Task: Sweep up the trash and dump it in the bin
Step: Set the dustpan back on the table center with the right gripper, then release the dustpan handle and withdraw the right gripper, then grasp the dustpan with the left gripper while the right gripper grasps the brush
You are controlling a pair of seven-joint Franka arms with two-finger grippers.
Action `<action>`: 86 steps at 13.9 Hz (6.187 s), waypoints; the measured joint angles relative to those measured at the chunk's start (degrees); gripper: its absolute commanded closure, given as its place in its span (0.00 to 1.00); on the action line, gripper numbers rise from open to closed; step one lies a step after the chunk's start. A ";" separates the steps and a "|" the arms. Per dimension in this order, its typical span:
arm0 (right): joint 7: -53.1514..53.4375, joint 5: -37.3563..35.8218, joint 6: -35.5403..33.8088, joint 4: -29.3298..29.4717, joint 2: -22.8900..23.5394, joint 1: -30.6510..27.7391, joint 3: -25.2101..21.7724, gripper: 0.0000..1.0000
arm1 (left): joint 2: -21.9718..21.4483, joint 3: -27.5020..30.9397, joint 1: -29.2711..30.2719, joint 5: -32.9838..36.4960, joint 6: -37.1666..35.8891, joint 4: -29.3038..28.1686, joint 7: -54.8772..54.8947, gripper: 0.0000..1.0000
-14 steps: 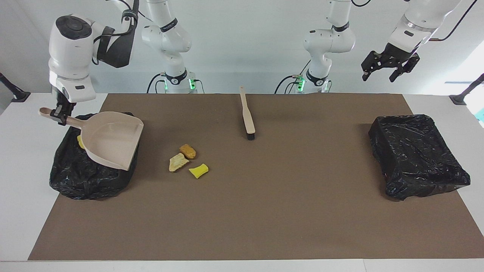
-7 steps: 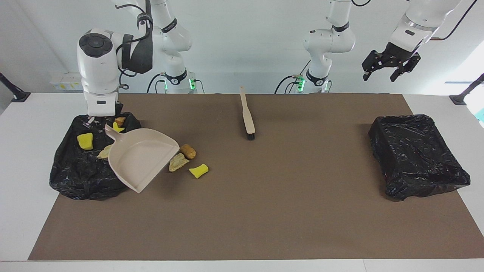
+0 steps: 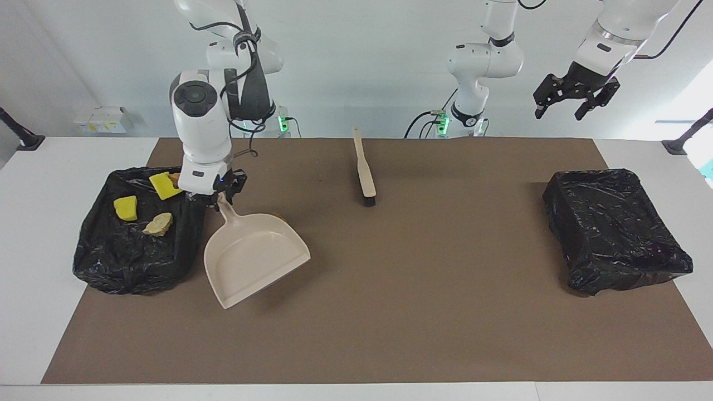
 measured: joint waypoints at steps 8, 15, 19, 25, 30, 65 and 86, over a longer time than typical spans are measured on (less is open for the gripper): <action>25.92 8.00 0.01 6.56 6.61 13.47 0.14 1.00 | 0.00 0.00 0.00 0.00 0.00 0.00 0.00 0.00; 48.55 14.28 6.10 13.19 18.34 20.89 0.14 1.00 | 0.00 0.00 0.00 0.00 0.00 0.00 0.00 0.00; 52.33 14.44 7.58 16.58 22.41 22.65 0.04 0.00 | 0.00 0.00 0.00 0.01 0.00 0.00 0.00 0.00; 52.32 14.45 7.64 17.83 22.18 22.62 -0.07 0.00 | 0.00 0.00 0.00 0.01 0.00 0.01 0.00 0.00; 52.31 14.45 3.47 17.96 17.02 22.18 -0.31 0.00 | 0.00 0.00 0.00 0.01 0.00 0.01 0.00 0.00; 51.70 25.07 14.27 -28.59 -9.29 38.69 0.26 1.00 | 5.89 -1.91 -0.76 0.00 9.53 2.50 0.13 0.00; 46.45 10.75 -9.46 -22.75 -18.59 13.63 -1.48 1.00 | 37.93 -8.71 -25.04 -0.03 32.88 14.00 -25.44 0.00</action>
